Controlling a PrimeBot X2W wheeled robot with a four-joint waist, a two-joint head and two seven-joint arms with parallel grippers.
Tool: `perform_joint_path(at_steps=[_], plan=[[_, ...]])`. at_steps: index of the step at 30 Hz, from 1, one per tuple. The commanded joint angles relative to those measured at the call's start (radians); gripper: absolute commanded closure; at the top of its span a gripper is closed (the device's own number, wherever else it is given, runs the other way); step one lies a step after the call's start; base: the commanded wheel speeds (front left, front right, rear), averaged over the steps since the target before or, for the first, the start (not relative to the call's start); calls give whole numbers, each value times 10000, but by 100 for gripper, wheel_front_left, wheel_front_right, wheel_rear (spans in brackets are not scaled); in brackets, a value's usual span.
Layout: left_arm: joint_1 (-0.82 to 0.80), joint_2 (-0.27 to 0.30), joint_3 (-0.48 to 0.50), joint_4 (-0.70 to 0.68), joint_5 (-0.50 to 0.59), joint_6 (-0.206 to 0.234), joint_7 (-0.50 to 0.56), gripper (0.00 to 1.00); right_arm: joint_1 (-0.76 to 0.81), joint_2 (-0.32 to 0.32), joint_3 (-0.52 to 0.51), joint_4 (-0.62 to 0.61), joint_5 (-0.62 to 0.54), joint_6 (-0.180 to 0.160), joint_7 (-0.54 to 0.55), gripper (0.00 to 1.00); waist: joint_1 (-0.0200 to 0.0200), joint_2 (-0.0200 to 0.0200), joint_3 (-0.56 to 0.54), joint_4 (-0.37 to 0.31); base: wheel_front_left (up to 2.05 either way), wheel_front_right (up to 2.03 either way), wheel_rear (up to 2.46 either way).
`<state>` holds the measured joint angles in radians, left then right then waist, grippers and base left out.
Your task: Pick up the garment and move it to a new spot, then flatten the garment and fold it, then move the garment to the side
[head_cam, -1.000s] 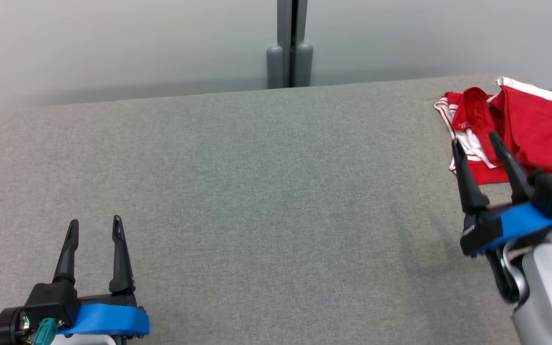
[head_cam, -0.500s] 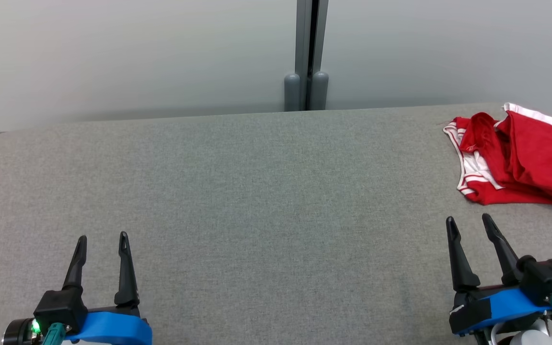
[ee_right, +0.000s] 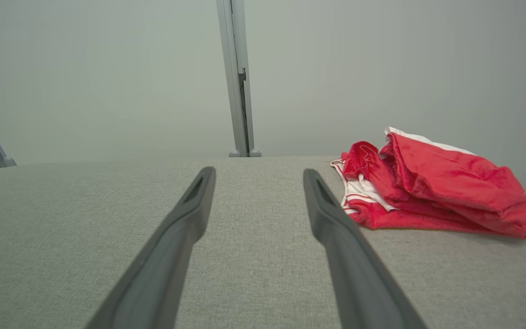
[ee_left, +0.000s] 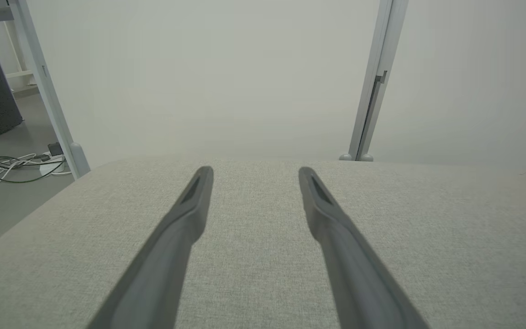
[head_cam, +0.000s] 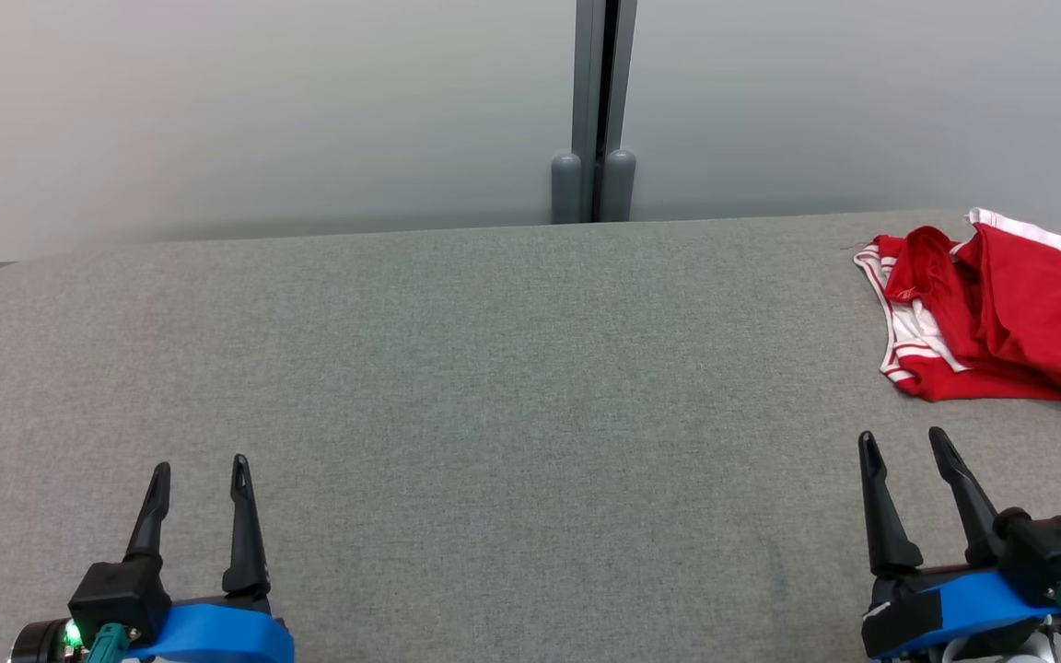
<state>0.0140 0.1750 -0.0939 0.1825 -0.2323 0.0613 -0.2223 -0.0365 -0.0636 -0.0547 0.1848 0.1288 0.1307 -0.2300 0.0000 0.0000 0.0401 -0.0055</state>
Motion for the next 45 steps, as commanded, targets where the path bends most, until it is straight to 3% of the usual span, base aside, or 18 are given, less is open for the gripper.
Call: perform_joint_path(at_steps=[1,9,10,15,45], plan=[[37,26,0,-44,-50,35,-24,0,121,60,-24,-71,-70,2,30,0,0,0,-10,-4,0,0,0],[21,101,0,103,-99,71,-90,0,202,103,-51,-154,-110,2,110,0,0,0,-42,-35,0,0,0],[24,62,-20,120,-119,24,-36,100,48,73,-37,-82,-62,0,86,100,0,0,-44,-31,0,0,0],[195,-111,-131,551,-182,-4,30,100,88,109,-33,385,-15,0,113,100,1,0,-47,-29,0,0,0],[-362,-508,674,563,-5008,-692,1217,100,-237,112,-242,438,5256,0,1296,100,1,0,-122,-9,0,0,0]])
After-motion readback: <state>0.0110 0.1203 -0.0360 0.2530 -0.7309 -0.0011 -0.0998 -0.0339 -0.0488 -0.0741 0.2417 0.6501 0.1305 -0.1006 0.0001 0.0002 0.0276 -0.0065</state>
